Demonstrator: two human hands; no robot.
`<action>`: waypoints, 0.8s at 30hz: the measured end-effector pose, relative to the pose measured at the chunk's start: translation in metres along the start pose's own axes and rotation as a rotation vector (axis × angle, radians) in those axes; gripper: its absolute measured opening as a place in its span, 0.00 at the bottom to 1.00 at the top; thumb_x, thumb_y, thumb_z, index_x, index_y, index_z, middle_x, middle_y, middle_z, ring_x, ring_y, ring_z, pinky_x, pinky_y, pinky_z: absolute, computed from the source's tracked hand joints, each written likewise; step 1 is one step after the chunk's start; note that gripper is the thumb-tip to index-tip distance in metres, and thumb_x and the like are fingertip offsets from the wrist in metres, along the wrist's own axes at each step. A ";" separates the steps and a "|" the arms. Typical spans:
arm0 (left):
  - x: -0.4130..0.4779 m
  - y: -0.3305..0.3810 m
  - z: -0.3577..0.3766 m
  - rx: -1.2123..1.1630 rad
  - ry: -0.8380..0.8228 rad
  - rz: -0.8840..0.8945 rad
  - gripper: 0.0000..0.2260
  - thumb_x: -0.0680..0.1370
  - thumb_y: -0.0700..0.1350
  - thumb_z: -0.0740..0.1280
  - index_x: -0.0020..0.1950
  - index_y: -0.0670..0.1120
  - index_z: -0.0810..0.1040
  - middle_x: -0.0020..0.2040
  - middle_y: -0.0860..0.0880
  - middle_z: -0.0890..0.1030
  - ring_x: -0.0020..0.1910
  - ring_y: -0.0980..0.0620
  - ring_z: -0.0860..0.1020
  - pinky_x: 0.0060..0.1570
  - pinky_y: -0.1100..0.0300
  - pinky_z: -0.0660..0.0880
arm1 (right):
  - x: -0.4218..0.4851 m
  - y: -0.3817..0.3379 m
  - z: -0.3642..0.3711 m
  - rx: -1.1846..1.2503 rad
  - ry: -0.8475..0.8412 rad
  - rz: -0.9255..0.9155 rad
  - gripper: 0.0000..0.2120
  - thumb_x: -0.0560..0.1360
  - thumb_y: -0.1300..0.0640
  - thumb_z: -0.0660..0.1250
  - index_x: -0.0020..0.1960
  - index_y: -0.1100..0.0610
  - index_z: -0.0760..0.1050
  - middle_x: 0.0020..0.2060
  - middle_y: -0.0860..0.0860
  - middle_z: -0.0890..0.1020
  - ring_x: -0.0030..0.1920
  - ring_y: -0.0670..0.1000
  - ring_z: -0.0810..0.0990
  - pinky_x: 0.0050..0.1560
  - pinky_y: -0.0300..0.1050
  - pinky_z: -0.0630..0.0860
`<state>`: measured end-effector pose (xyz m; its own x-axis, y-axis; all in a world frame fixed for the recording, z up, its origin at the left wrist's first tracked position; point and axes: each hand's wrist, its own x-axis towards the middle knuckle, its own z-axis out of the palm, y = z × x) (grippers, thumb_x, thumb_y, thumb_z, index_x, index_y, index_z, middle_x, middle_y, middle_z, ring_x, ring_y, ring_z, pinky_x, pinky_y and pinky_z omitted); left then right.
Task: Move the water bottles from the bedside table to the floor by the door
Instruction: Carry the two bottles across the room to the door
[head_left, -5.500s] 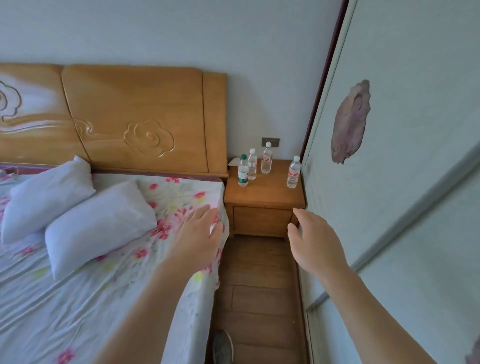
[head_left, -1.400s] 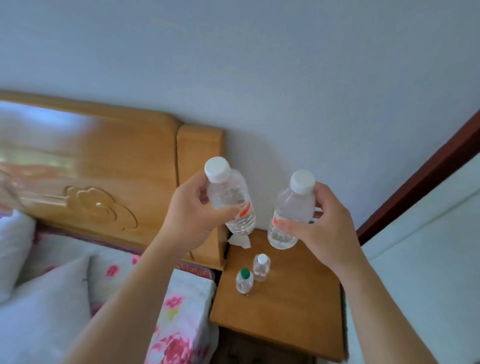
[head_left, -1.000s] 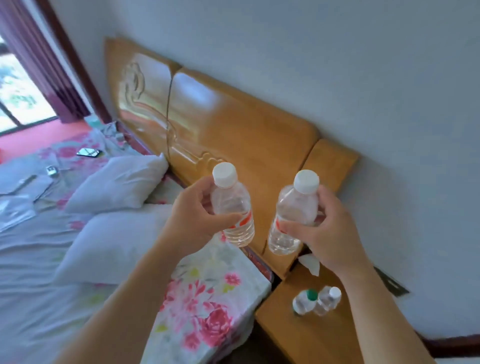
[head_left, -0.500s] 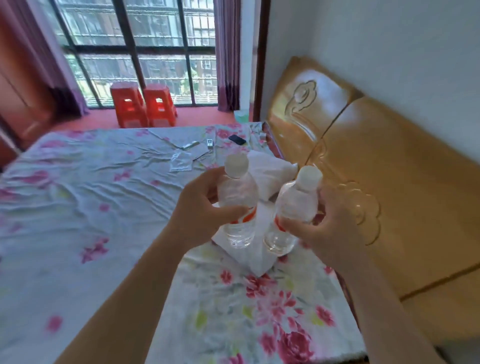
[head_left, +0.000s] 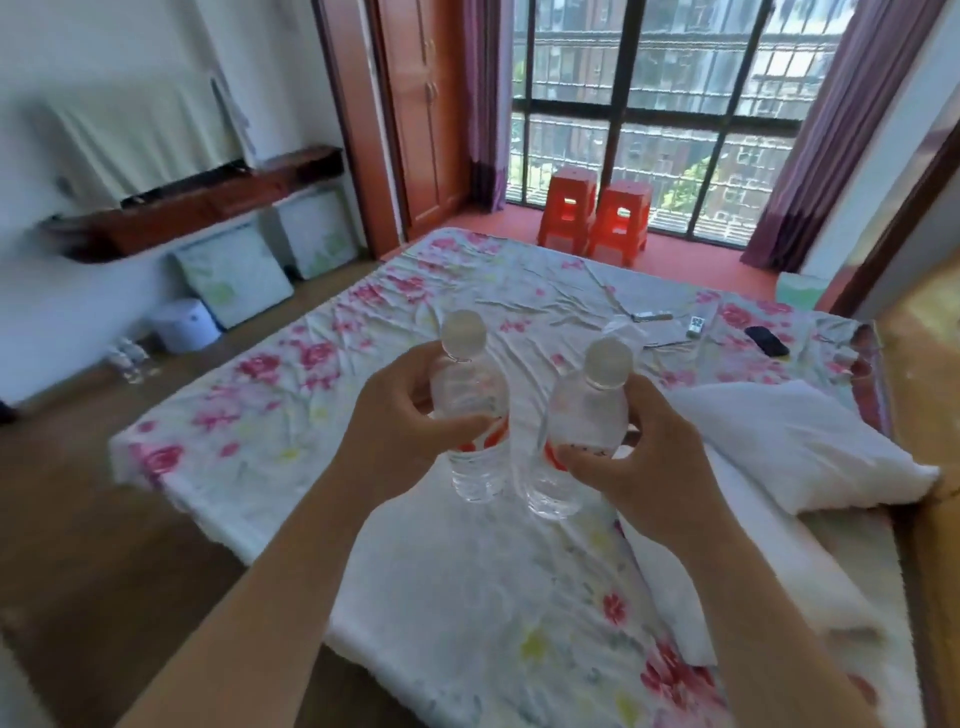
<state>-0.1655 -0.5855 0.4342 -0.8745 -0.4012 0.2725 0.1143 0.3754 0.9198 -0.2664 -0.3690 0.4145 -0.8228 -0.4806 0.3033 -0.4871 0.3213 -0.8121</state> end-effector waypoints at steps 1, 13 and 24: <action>-0.006 0.001 -0.011 0.029 0.041 -0.019 0.24 0.66 0.39 0.81 0.56 0.57 0.79 0.50 0.53 0.86 0.48 0.54 0.85 0.48 0.63 0.80 | 0.006 -0.005 0.010 0.015 -0.038 -0.027 0.35 0.61 0.52 0.81 0.64 0.46 0.72 0.50 0.39 0.80 0.49 0.39 0.80 0.45 0.29 0.75; -0.115 -0.023 -0.145 0.199 0.490 -0.187 0.35 0.64 0.61 0.79 0.68 0.54 0.74 0.60 0.55 0.83 0.58 0.50 0.82 0.58 0.46 0.79 | 0.023 -0.079 0.159 0.120 -0.448 -0.258 0.38 0.59 0.41 0.78 0.66 0.45 0.70 0.52 0.42 0.81 0.49 0.45 0.81 0.48 0.42 0.79; -0.182 -0.051 -0.280 0.207 0.723 -0.211 0.25 0.69 0.45 0.79 0.65 0.51 0.77 0.53 0.59 0.84 0.54 0.59 0.82 0.50 0.68 0.77 | 0.012 -0.173 0.305 0.070 -0.648 -0.400 0.41 0.63 0.41 0.78 0.71 0.45 0.66 0.57 0.42 0.79 0.51 0.44 0.80 0.48 0.41 0.81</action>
<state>0.1198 -0.7652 0.4170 -0.3360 -0.8994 0.2796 -0.1722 0.3505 0.9206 -0.1025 -0.6793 0.4067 -0.2405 -0.9391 0.2456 -0.6743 -0.0203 -0.7382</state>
